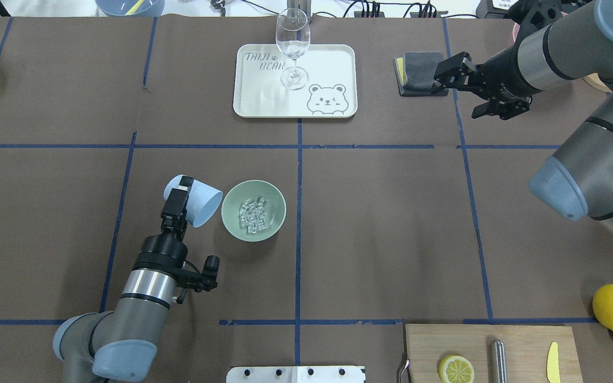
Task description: Pour ice into bowl
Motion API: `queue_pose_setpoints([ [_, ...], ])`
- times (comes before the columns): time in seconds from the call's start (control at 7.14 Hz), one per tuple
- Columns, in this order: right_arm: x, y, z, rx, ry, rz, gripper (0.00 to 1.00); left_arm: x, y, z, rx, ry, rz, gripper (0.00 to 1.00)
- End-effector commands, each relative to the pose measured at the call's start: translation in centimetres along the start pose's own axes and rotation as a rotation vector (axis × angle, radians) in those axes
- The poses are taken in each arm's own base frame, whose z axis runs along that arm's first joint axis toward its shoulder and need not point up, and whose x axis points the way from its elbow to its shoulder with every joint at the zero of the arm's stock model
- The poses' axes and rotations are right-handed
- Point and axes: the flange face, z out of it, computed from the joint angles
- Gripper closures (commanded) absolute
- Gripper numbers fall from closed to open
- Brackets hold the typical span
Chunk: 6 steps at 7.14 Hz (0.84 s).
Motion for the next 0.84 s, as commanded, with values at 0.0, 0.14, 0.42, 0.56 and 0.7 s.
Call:
queue_pose_setpoints([
  [0.0,-0.6,0.3,-0.3,-0.014,-0.013,-0.004,0.0,-4.8,12.4,-1.6,0.0,0.079,-0.334,1.0],
  [0.14,-1.0,0.3,-0.3,-0.014,-0.016,-0.007,0.0,-5.3,13.5,-1.1,-0.014,0.133,-0.485,1.0],
  [0.42,-0.9,0.3,-0.2,-0.015,-0.014,-0.007,0.0,-4.9,14.7,-1.1,-0.054,0.188,-0.765,1.0],
  [0.56,-0.8,0.2,0.0,-0.015,-0.01,-0.009,0.0,-4.7,15.5,-0.9,-0.077,0.227,-0.861,1.0],
  [0.7,-0.6,0.1,0.1,-0.014,-0.006,-0.007,0.0,-3.8,16.6,-0.8,-0.113,0.229,-1.033,1.0],
])
